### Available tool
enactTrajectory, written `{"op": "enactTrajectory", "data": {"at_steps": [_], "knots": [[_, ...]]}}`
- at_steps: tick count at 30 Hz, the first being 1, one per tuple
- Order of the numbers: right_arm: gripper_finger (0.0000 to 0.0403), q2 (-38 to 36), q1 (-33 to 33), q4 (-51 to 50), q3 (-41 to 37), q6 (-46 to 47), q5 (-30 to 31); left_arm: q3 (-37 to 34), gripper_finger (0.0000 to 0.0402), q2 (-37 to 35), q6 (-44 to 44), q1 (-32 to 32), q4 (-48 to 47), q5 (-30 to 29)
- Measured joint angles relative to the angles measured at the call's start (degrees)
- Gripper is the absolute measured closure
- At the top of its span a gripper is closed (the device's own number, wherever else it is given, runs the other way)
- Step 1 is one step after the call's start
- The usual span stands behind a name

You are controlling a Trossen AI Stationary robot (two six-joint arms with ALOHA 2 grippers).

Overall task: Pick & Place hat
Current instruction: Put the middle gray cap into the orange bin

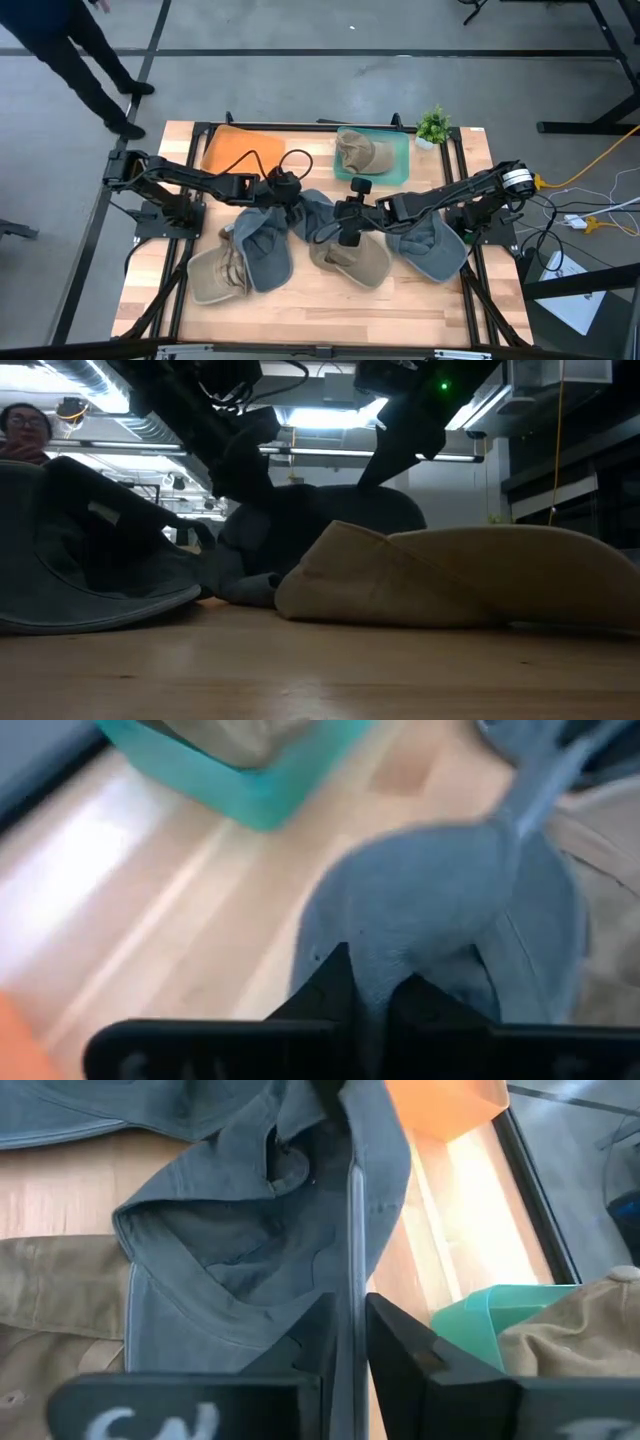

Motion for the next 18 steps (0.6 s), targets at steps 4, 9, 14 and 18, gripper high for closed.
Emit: {"op": "enactTrajectory", "data": {"at_steps": [4,9,14,18], "knots": [[0.0344,0.0,-0.8,-0.09,0.0,0.54,-2.74,0.02,0.0394,-2.57,3.65,-0.71,-1.6,-6.7],[0.0343,0.0,-3.05,0.76,0.01,1.49,-9.39,0.02,0.0395,-7.85,11.09,-1.69,-4.01,-15.21],[0.0343,0.0,-6.37,5.57,0.04,0.99,-17.85,0.02,0.0395,-13.65,20.35,-1.62,-3.38,-21.2],[0.0343,0.01,-9.65,10.27,-0.07,2.75,-29.41,0.02,0.0395,-18.02,27.08,-1.48,-3.24,-28.36]]}}
